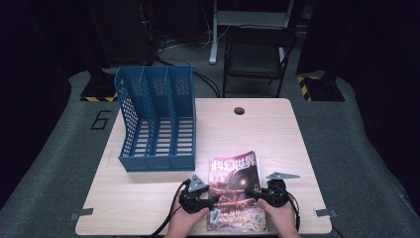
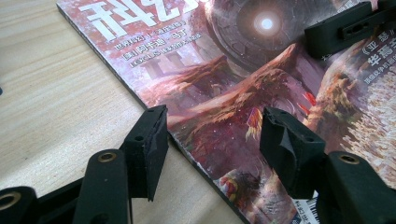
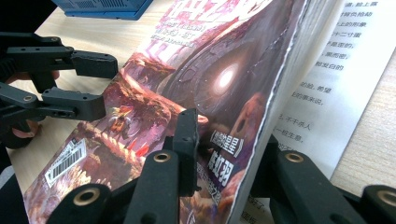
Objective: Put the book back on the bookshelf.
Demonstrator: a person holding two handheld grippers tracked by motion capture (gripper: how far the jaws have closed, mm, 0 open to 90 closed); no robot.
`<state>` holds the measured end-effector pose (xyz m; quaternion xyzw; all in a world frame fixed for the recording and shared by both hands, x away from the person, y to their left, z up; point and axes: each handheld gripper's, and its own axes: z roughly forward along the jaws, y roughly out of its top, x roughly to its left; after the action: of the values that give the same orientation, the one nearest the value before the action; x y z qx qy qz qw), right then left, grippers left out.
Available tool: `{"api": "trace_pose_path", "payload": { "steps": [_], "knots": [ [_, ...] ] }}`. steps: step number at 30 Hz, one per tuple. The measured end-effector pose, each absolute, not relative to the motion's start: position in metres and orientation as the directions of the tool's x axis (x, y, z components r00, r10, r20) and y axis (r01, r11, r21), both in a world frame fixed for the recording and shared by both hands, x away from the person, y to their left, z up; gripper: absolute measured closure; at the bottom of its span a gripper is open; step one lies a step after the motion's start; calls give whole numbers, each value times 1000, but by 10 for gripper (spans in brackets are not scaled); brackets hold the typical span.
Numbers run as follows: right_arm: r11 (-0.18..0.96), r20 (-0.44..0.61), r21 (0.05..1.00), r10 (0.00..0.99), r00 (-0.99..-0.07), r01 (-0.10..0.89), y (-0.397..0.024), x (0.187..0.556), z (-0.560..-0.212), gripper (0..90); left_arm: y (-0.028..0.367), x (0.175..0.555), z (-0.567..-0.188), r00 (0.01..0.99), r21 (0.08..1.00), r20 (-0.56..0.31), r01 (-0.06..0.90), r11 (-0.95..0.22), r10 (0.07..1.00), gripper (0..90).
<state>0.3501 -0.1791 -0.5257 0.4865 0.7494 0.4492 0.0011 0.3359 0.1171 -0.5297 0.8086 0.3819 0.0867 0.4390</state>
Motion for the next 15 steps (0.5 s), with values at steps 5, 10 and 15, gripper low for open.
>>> {"api": "trace_pose_path", "payload": {
  "steps": [5, 10, 15],
  "knots": [
    [87, 476, 658, 721, -503, 748, -181, 351, -527, 731, 117, 336, -530, 693, 776, -197, 542, -322, 693, 421],
    [71, 476, 670, 722, -501, 739, -181, 348, -525, 763, 118, 337, -530, 697, 779, -190, 535, -326, 691, 421],
    [57, 481, 678, 719, -501, 733, -181, 347, -525, 784, 118, 337, -530, 702, 778, -182, 531, -336, 689, 422]
  ]
}}
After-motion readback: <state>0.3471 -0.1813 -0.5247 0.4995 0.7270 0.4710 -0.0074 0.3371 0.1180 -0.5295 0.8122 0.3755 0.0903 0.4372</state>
